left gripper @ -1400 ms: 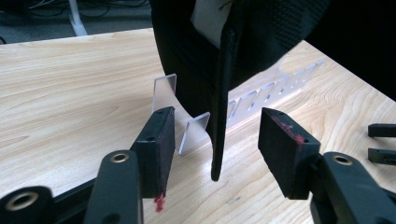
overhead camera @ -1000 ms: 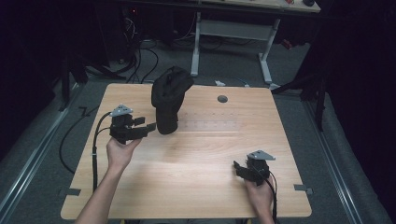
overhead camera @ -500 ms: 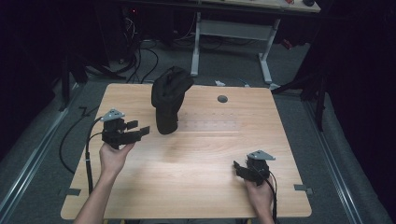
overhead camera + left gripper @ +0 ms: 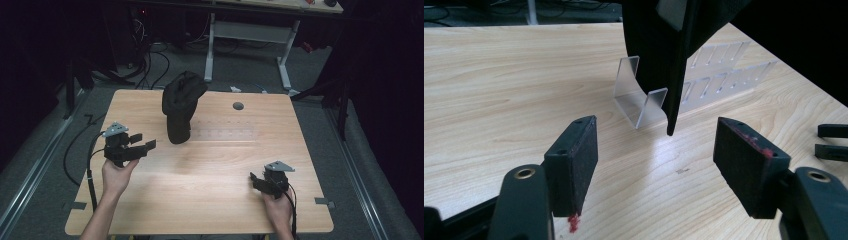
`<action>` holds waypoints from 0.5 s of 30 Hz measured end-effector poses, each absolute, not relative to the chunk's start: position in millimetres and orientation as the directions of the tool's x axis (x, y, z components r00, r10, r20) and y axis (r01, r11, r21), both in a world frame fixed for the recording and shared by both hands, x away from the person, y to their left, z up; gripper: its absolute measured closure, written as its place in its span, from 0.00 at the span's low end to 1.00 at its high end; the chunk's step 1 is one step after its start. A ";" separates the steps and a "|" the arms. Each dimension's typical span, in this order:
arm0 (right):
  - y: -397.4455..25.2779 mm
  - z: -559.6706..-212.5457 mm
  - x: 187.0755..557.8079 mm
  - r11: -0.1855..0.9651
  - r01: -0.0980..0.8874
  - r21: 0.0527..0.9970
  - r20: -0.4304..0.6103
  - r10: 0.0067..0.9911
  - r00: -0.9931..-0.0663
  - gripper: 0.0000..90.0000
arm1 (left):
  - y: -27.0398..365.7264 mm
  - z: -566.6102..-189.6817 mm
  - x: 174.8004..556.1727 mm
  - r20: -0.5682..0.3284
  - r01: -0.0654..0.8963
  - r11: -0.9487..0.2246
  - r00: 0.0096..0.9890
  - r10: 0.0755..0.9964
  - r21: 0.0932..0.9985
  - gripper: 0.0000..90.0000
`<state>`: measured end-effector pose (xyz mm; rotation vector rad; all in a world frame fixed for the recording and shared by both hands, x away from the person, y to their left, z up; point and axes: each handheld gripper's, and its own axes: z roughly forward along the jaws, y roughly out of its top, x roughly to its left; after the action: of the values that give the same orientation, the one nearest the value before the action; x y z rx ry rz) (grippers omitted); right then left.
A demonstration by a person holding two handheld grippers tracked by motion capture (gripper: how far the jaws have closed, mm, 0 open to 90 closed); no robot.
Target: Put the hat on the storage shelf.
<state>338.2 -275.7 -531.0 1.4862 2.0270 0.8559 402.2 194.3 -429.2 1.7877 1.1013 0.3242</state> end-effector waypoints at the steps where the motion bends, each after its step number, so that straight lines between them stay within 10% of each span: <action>1: -275.7 -531.0 338.2 0.214 0.654 0.725 -0.017 0.956 -0.294 0.39 | 194.2 -429.6 401.3 -0.241 0.537 -0.121 0.555 0.796 0.835 0.38; 15: -275.7 -531.1 338.2 0.214 0.654 0.725 -0.018 0.956 -0.293 0.39 | 197.7 -433.2 383.9 -0.240 0.524 -0.116 0.562 0.791 0.844 0.41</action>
<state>338.2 -275.7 -531.1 1.4861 2.0262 0.8553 383.9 197.7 -433.2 1.7827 1.0866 0.3305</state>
